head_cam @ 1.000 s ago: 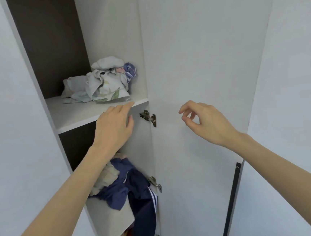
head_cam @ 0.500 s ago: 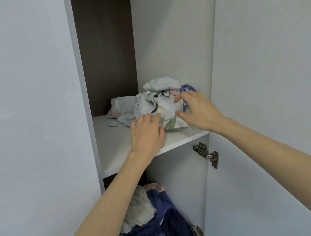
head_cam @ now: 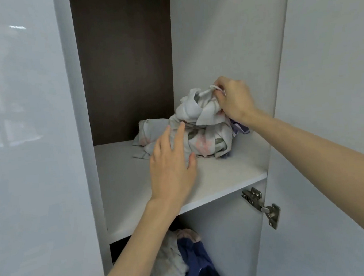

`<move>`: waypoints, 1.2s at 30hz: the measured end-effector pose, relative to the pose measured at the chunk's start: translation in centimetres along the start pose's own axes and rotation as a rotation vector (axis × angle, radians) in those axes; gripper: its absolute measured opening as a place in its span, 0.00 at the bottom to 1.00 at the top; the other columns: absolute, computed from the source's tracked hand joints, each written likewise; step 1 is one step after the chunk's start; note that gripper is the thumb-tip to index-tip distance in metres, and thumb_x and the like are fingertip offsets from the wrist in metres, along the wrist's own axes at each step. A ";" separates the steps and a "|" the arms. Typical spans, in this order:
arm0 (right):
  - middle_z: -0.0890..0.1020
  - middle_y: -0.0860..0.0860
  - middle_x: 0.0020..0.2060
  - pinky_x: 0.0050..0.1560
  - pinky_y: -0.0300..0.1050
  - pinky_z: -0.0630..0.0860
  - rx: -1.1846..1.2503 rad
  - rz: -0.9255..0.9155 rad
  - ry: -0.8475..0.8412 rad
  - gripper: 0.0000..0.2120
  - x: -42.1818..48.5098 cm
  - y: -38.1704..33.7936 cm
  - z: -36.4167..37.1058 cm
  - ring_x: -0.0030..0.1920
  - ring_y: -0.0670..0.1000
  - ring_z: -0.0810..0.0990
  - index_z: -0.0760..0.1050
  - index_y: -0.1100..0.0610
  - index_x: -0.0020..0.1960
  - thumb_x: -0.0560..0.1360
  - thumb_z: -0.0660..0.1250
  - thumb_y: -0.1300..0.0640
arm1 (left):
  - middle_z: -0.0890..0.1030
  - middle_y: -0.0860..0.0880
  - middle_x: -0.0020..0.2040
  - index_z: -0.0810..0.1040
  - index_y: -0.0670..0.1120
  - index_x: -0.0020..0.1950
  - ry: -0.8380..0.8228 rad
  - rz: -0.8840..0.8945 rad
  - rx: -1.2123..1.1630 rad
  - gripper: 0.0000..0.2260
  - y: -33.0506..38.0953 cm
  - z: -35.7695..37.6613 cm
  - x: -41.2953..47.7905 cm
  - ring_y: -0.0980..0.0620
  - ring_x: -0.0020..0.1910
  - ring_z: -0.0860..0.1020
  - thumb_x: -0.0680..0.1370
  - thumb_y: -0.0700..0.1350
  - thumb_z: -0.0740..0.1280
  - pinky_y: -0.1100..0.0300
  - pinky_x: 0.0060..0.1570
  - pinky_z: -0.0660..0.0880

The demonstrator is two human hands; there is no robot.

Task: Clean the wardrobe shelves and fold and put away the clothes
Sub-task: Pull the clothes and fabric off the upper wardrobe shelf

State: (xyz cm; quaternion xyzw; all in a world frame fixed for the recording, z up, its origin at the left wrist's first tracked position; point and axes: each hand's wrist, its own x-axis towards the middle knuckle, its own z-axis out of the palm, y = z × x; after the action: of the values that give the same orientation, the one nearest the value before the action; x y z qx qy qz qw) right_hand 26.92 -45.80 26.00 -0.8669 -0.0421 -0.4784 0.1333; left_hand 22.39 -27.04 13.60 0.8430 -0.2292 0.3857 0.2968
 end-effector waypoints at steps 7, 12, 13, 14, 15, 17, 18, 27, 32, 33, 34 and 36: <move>0.78 0.51 0.39 0.37 0.33 0.68 0.438 -0.022 0.107 0.12 3.1 -0.7 -2.7 0.36 0.45 0.73 0.74 0.58 0.44 0.76 0.56 0.71 | 0.42 0.42 0.78 0.32 0.62 0.75 0.008 -0.180 -0.273 0.60 1.5 1.6 10.1 0.39 0.77 0.44 0.63 0.59 0.79 0.37 0.70 0.56; 0.75 0.54 0.39 0.36 0.30 0.64 0.473 0.009 0.308 0.12 2.2 -0.4 -4.3 0.39 0.50 0.70 0.74 0.64 0.39 0.70 0.54 0.74 | 0.59 0.48 0.77 0.42 0.67 0.74 -0.089 -0.054 -0.288 0.56 -0.2 6.2 15.4 0.39 0.77 0.51 0.56 0.68 0.75 0.32 0.71 0.48; 0.73 0.54 0.39 0.37 0.30 0.64 0.450 0.021 0.341 0.11 1.9 0.0 -4.3 0.39 0.49 0.69 0.74 0.65 0.38 0.70 0.55 0.74 | 0.60 0.48 0.77 0.46 0.69 0.72 -0.136 -0.038 -0.231 0.52 -0.8 7.0 15.8 0.38 0.77 0.51 0.55 0.70 0.72 0.33 0.71 0.49; 0.72 0.53 0.40 0.37 0.32 0.65 0.469 0.052 0.341 0.09 1.5 0.4 -4.1 0.38 0.48 0.68 0.73 0.65 0.38 0.70 0.57 0.72 | 0.60 0.46 0.76 0.50 0.70 0.70 -0.198 -0.031 -0.173 0.48 -1.8 7.8 16.0 0.37 0.77 0.50 0.55 0.71 0.70 0.34 0.72 0.49; 0.70 0.52 0.39 0.37 0.35 0.65 0.538 0.109 0.307 0.06 1.0 0.9 -3.8 0.37 0.46 0.67 0.72 0.65 0.38 0.70 0.59 0.71 | 0.62 0.45 0.75 0.54 0.69 0.68 -0.266 -0.028 -0.121 0.44 -2.4 8.4 16.0 0.36 0.76 0.51 0.55 0.71 0.68 0.34 0.72 0.51; 0.70 0.51 0.40 0.39 0.45 0.65 0.586 0.202 0.141 0.03 0.2 2.0 -2.8 0.37 0.48 0.68 0.67 0.61 0.39 0.71 0.60 0.66 | 0.68 0.45 0.72 0.61 0.64 0.66 -0.407 -0.029 -0.095 0.38 -3.1 8.6 15.1 0.38 0.73 0.61 0.59 0.68 0.69 0.36 0.69 0.60; 0.71 0.52 0.42 0.40 0.47 0.66 0.462 0.196 0.019 0.03 -0.2 2.8 -2.2 0.40 0.51 0.70 0.68 0.60 0.41 0.72 0.60 0.65 | 0.71 0.47 0.70 0.63 0.61 0.68 -0.475 -0.027 -0.107 0.35 -3.2 8.7 14.7 0.41 0.70 0.67 0.64 0.64 0.71 0.40 0.67 0.66; 0.67 0.59 0.65 0.57 0.54 0.71 -0.413 -0.103 -0.498 0.38 -1.7 2.7 1.0 0.61 0.62 0.70 0.48 0.40 0.77 0.73 0.62 0.34 | 0.75 0.49 0.49 0.63 0.48 0.66 -0.457 -0.200 -0.164 0.23 -4.6 7.9 13.4 0.48 0.49 0.76 0.75 0.43 0.70 0.55 0.49 0.72; 0.77 0.55 0.58 0.47 0.49 0.70 -0.523 -0.213 -0.257 0.18 -1.9 3.1 1.0 0.56 0.57 0.75 0.68 0.51 0.66 0.77 0.62 0.56 | 0.81 0.46 0.49 0.79 0.45 0.53 -0.299 -0.159 -0.136 0.07 -3.3 5.8 14.1 0.47 0.51 0.79 0.78 0.42 0.65 0.57 0.44 0.71; 0.77 0.55 0.56 0.43 0.48 0.69 -0.463 -0.216 -0.221 0.17 -1.6 3.0 0.5 0.53 0.59 0.77 0.69 0.53 0.65 0.77 0.61 0.59 | 0.81 0.49 0.51 0.80 0.45 0.56 -0.223 -0.175 -0.147 0.08 -2.9 4.9 14.4 0.51 0.51 0.78 0.79 0.43 0.65 0.59 0.45 0.70; 0.77 0.57 0.54 0.41 0.49 0.69 -0.389 -0.199 -0.180 0.16 -1.1 2.9 -0.3 0.51 0.60 0.78 0.69 0.55 0.64 0.77 0.60 0.62 | 0.81 0.51 0.51 0.80 0.46 0.57 -0.128 -0.192 -0.158 0.09 -2.5 3.9 14.8 0.53 0.50 0.76 0.79 0.43 0.65 0.59 0.45 0.69; 0.74 0.59 0.50 0.41 0.52 0.72 -0.216 -0.135 -0.058 0.15 0.1 2.7 -2.1 0.48 0.63 0.78 0.68 0.57 0.65 0.78 0.58 0.63 | 0.80 0.51 0.51 0.80 0.49 0.53 0.076 -0.225 -0.230 0.06 -1.6 2.0 16.1 0.53 0.49 0.76 0.79 0.42 0.65 0.58 0.46 0.70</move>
State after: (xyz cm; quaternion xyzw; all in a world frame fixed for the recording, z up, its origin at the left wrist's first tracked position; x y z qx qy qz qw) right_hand 25.80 -48.93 26.68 -0.8848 -0.0526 -0.4630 0.0054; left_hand 34.00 -29.77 24.67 0.8085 -0.1647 0.3529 0.4413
